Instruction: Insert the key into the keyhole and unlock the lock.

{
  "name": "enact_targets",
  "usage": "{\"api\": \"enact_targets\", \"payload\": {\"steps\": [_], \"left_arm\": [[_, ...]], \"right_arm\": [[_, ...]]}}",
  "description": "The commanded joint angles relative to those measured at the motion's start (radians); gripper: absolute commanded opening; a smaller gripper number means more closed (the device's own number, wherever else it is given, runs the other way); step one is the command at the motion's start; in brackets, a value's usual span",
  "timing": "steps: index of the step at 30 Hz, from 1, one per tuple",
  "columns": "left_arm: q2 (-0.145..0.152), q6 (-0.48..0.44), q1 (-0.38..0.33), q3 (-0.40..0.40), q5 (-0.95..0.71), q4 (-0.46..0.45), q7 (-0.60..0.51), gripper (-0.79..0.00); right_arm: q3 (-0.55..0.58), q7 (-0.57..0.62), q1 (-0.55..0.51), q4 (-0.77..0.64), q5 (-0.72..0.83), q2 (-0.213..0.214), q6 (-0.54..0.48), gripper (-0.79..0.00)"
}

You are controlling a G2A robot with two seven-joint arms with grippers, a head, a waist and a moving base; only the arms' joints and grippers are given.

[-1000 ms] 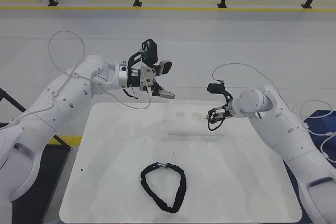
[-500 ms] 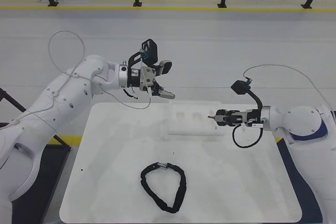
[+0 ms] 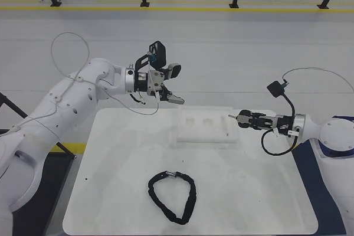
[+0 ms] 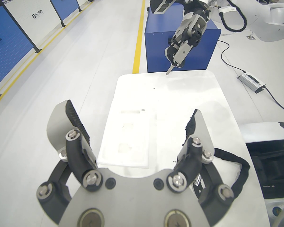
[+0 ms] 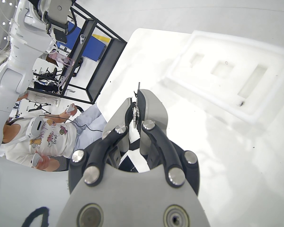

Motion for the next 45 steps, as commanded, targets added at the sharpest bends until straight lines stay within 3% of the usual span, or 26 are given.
{"api": "enact_targets", "payload": {"steps": [1, 8, 20, 27, 34, 45], "left_arm": [[0.000, 0.000, 0.000, 0.000, 0.000, 0.000, 0.000, 0.000], [0.020, 0.024, 0.050, -0.048, 0.062, -0.017, -0.030, 0.000], [0.063, 0.000, 0.263, -0.092, 0.290, -0.104, 0.151, 0.000], [0.068, 0.000, 0.281, 0.000, 0.337, -0.170, 0.109, 0.000], [0.062, 0.000, 0.322, 0.000, 0.268, -0.203, -0.062, 0.000], [0.062, 0.000, 0.322, 0.000, 0.268, -0.203, -0.062, 0.000]], "right_arm": [[0.000, 0.000, 0.000, 0.000, 0.000, 0.000, 0.000, -0.785], [0.000, 0.000, 0.000, 0.000, 0.000, 0.000, 0.000, -0.785], [0.000, 0.000, 0.000, 0.000, 0.000, 0.000, 0.000, -0.785], [0.000, 0.000, 0.000, 0.000, 0.000, 0.000, 0.000, -0.785], [0.000, 0.000, 0.000, 0.000, 0.000, 0.000, 0.000, -0.785], [0.000, 0.000, 0.000, 0.000, 0.000, 0.000, 0.000, -0.785]]}}
